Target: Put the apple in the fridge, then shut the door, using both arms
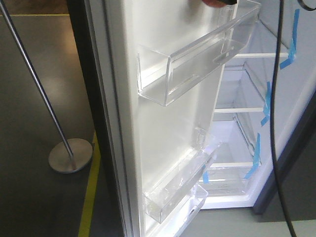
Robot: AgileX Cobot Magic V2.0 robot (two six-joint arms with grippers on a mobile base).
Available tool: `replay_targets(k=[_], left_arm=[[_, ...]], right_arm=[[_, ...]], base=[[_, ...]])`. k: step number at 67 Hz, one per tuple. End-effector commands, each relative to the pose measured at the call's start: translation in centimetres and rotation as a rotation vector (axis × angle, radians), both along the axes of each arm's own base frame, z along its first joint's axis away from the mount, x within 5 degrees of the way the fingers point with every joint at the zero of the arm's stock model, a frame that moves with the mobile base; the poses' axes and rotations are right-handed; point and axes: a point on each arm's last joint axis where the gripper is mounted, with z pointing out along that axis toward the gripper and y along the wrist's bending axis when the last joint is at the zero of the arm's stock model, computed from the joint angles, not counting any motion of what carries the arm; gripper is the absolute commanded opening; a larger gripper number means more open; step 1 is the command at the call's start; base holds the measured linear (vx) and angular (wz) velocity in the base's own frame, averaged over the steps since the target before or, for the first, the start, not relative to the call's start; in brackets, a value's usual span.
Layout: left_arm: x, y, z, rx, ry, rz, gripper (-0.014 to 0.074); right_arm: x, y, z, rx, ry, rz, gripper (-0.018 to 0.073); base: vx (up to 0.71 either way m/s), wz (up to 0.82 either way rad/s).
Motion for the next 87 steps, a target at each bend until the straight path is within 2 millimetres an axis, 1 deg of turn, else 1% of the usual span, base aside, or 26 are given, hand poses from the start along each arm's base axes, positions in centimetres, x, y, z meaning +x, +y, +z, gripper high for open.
replay_targets(k=[1, 5, 11, 16, 20, 28, 37, 44, 49, 53, 56, 62, 66, 68, 69, 72, 73, 74, 78, 80, 87], left_arm=[[0.0, -0.2, 0.2, 0.002, -0.067, -0.018, -0.0008], [0.0, -0.2, 0.2, 0.002, -0.067, -0.018, -0.0008], [0.0, -0.2, 0.2, 0.002, -0.067, -0.018, -0.0008], [0.0, -0.2, 0.2, 0.002, -0.067, -0.018, -0.0008], [0.0, -0.2, 0.2, 0.002, -0.067, -0.018, -0.0008], [0.0, -0.2, 0.2, 0.002, -0.067, -0.018, -0.0008], [0.0, -0.2, 0.2, 0.002, -0.067, -0.018, -0.0008], [0.0, -0.2, 0.2, 0.002, -0.067, -0.018, -0.0008], [0.0, -0.2, 0.2, 0.002, -0.067, -0.018, -0.0008], [0.0, -0.2, 0.2, 0.002, -0.067, -0.018, -0.0008], [0.0, -0.2, 0.2, 0.002, -0.067, -0.018, -0.0008], [0.0, -0.2, 0.2, 0.002, -0.067, -0.018, -0.0008], [0.0, -0.2, 0.2, 0.002, -0.067, -0.018, -0.0008], [0.0, -0.2, 0.2, 0.002, -0.067, -0.018, -0.0008], [0.0, -0.2, 0.2, 0.002, -0.067, -0.018, -0.0008], [0.0, -0.2, 0.2, 0.002, -0.067, -0.018, -0.0008], [0.0, -0.2, 0.2, 0.002, -0.067, -0.018, -0.0008], [0.0, -0.2, 0.2, 0.002, -0.067, -0.018, -0.0008], [0.0, -0.2, 0.2, 0.002, -0.067, -0.018, -0.0008], [0.0, -0.2, 0.2, 0.002, -0.067, -0.018, -0.0008], [0.0, -0.2, 0.2, 0.002, -0.067, -0.018, -0.0008]], right_arm=[[-0.8, 0.0, 2.8, 0.045, -0.038, -0.007, 0.0345], [-0.6, 0.0, 3.0, 0.035, -0.015, -0.007, 0.0405], [-0.7, -0.2, 3.5, 0.025, -0.031, -0.024, 0.0498], [-0.8, -0.2, 3.8, 0.035, -0.043, -0.038, 0.0550], [-0.9, -0.3, 3.9, 0.025, -0.038, -0.050, 0.0573], [-0.8, -0.7, 3.7, 0.004, -0.018, -0.096, 0.0584], [-0.8, -0.7, 3.7, 0.017, -0.007, -0.105, 0.0584], [-1.3, -0.7, 4.3, 0.035, -0.023, -0.111, 0.0582], [-2.3, -0.8, 5.3, 0.046, -0.046, -0.108, 0.0571], [-3.5, -0.8, 6.3, 0.057, -0.060, -0.111, 0.0545], [-4.4, -0.9, 6.9, 0.062, -0.062, -0.112, 0.0510], [-7.1, -1.2, 8.6, 0.045, -0.083, -0.114, 0.0388], [-8.9, -1.5, 9.5, 0.014, -0.100, -0.119, 0.0250], [-9.8, -1.6, 9.8, -0.001, -0.105, -0.120, 0.0200], [-10.3, -1.6, 10.0, -0.009, -0.106, -0.121, 0.0148], [-11.7, -1.8, 10.5, -0.026, -0.106, -0.122, 0.0045], [-12.2, -1.9, 10.7, -0.032, -0.110, -0.124, 0.0028], [-12.6, -1.9, 10.9, -0.033, -0.117, -0.131, -0.0020], [-14.4, -2.3, 11.7, -0.032, -0.136, -0.161, -0.0015], [-15.7, -2.4, 12.3, -0.030, -0.156, -0.172, -0.0012], [-18.9, -2.8, 12.9, -0.025, -0.181, -0.193, -0.0007]], base=[[0.00, 0.00], [0.00, 0.00], [0.00, 0.00], [0.00, 0.00], [0.00, 0.00], [0.00, 0.00], [0.00, 0.00], [0.00, 0.00], [0.00, 0.00], [0.00, 0.00], [0.00, 0.00], [0.00, 0.00], [0.00, 0.00], [0.00, 0.00], [0.00, 0.00], [0.00, 0.00], [0.00, 0.00], [0.00, 0.00], [0.00, 0.00], [0.00, 0.00], [0.00, 0.00]])
